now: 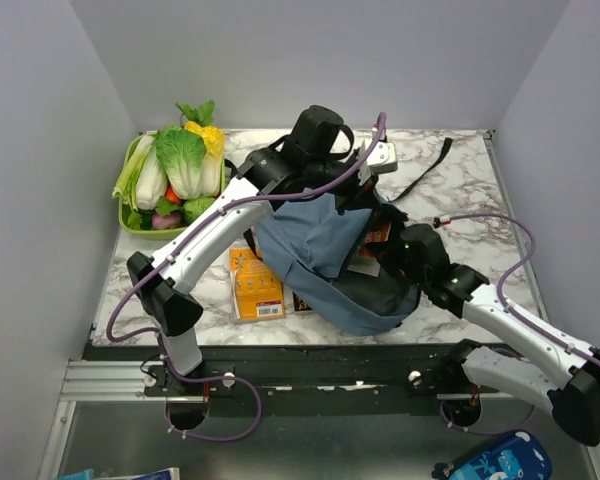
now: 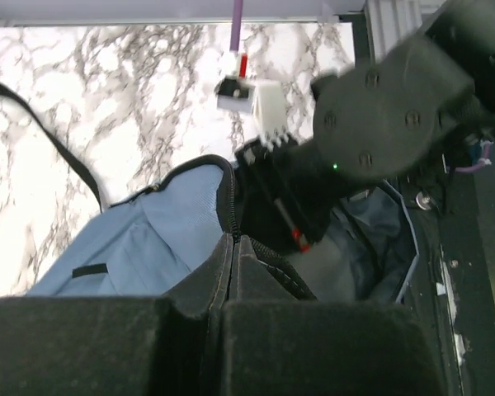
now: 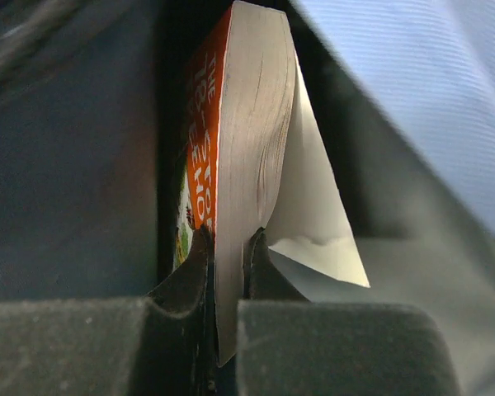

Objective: Pack the student bag
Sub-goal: Place the book in the student bag.

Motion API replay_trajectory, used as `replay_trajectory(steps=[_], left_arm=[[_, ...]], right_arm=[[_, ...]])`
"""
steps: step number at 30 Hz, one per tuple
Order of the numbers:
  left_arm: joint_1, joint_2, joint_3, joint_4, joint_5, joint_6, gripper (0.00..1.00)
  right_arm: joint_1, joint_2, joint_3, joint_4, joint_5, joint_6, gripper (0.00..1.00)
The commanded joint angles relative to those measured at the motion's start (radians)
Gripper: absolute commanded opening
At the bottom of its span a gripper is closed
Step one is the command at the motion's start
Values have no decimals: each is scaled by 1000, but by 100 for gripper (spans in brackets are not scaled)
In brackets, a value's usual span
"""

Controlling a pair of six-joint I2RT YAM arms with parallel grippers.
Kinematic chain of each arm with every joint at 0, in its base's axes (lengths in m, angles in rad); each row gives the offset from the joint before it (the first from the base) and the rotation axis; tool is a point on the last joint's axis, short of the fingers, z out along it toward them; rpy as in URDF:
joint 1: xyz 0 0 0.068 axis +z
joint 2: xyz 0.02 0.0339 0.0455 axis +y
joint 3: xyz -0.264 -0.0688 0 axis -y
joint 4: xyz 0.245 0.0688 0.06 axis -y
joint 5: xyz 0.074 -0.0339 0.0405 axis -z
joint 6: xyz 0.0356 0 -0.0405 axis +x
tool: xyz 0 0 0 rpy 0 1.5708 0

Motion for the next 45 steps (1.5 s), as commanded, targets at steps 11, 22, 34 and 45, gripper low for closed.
replay_trajectory(steps=[11, 22, 34, 45], left_arm=[[-52, -19, 3, -79, 137, 158, 0], [-48, -67, -151, -8, 43, 167, 0], [-53, -7, 11, -42, 52, 144, 0], [-107, 36, 123, -190, 83, 322, 0]], right_arm=[[156, 246, 161, -85, 243, 197, 37], [187, -125, -39, -79, 232, -70, 62], [218, 128, -70, 280, 8, -269, 12], [186, 374, 170, 304, 639, -93, 11]])
